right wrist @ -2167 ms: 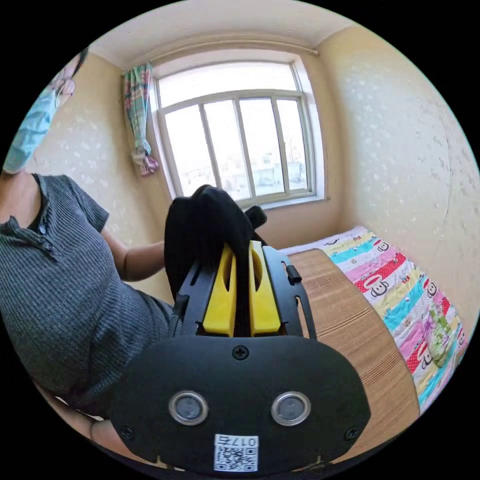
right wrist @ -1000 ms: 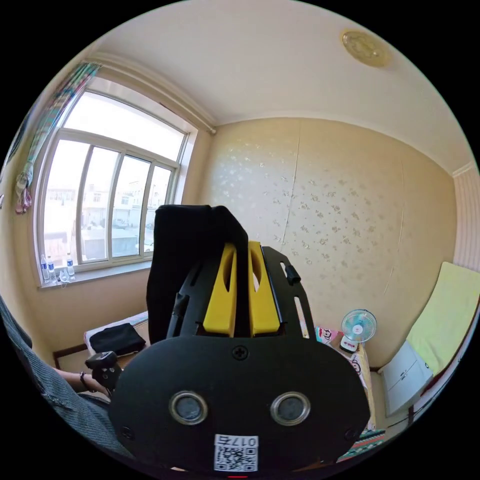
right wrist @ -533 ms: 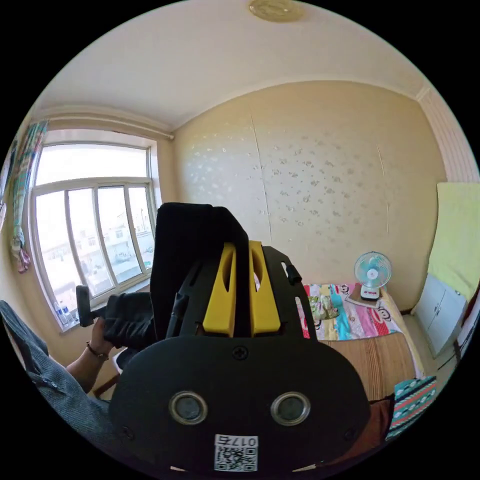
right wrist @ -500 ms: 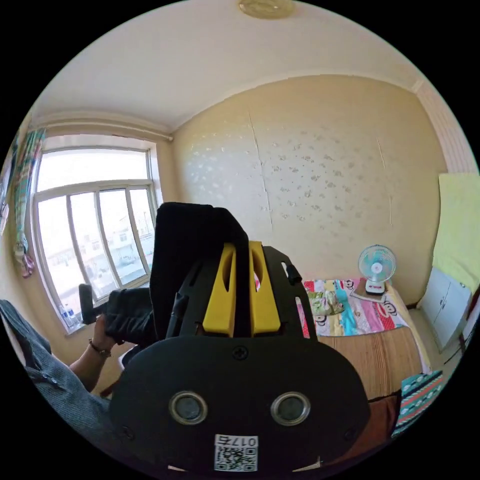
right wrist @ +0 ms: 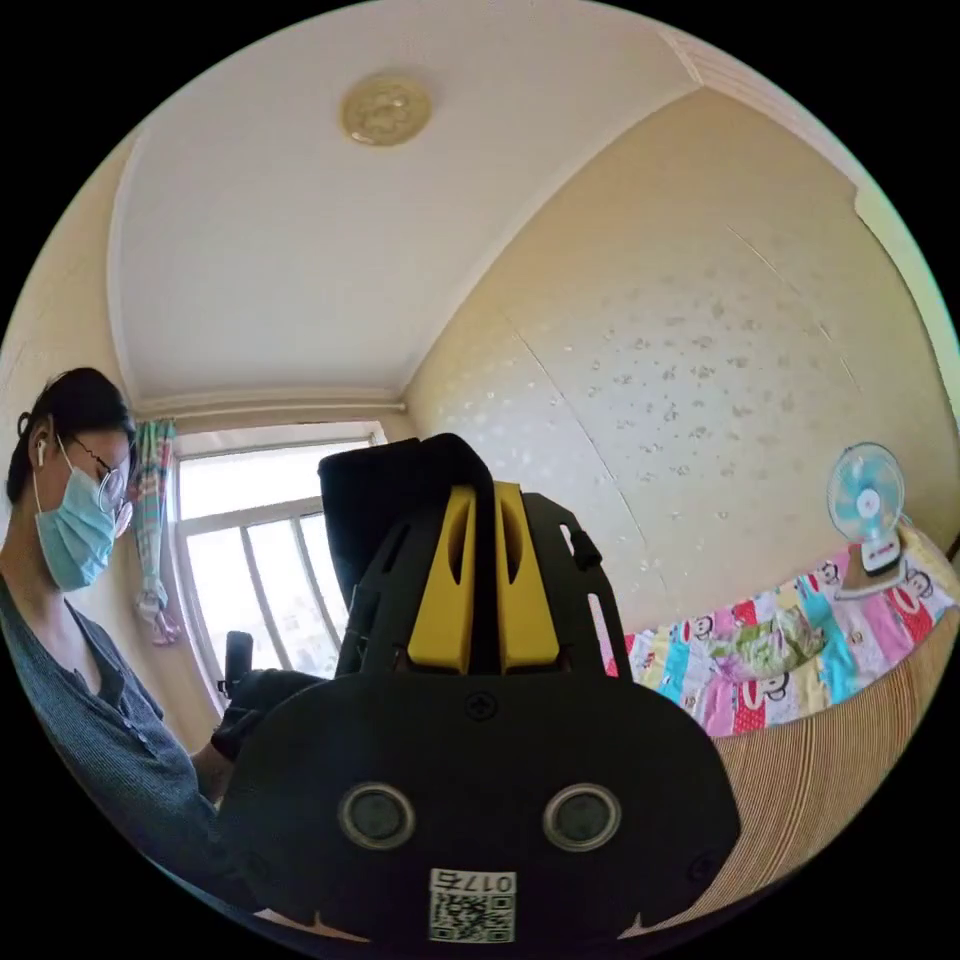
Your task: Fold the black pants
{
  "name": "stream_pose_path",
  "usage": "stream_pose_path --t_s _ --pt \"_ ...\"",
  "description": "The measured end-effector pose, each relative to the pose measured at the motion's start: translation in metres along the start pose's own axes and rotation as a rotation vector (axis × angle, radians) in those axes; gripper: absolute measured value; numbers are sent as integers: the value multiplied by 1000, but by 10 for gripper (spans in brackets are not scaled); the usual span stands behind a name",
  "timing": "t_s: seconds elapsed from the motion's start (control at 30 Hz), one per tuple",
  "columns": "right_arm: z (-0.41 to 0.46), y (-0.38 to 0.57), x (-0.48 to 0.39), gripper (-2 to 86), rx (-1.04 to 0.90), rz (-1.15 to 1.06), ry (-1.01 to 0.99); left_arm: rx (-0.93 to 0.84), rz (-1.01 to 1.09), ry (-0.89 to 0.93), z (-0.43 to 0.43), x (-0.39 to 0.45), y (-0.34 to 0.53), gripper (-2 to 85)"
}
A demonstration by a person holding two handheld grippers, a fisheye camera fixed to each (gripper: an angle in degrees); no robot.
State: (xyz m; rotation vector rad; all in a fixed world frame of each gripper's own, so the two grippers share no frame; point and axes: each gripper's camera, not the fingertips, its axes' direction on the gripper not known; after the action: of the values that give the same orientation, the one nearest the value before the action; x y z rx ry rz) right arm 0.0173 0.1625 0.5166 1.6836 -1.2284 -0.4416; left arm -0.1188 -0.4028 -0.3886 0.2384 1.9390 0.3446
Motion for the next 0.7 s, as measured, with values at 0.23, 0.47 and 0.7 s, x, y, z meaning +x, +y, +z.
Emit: stream_pose_path --t_s 0.23,0.47,0.7 --pt "237 -49 -18 39 -293 -82 -394 77 -357 -131 -117 -54 11 48" --pt "471 159 -2 97 -1115 148 -257 -107 -863 -462 -206 -145 124 98" --pt "398 346 108 104 -1396 577 -212 -350 -1287 -479 -290 -240 262 143"
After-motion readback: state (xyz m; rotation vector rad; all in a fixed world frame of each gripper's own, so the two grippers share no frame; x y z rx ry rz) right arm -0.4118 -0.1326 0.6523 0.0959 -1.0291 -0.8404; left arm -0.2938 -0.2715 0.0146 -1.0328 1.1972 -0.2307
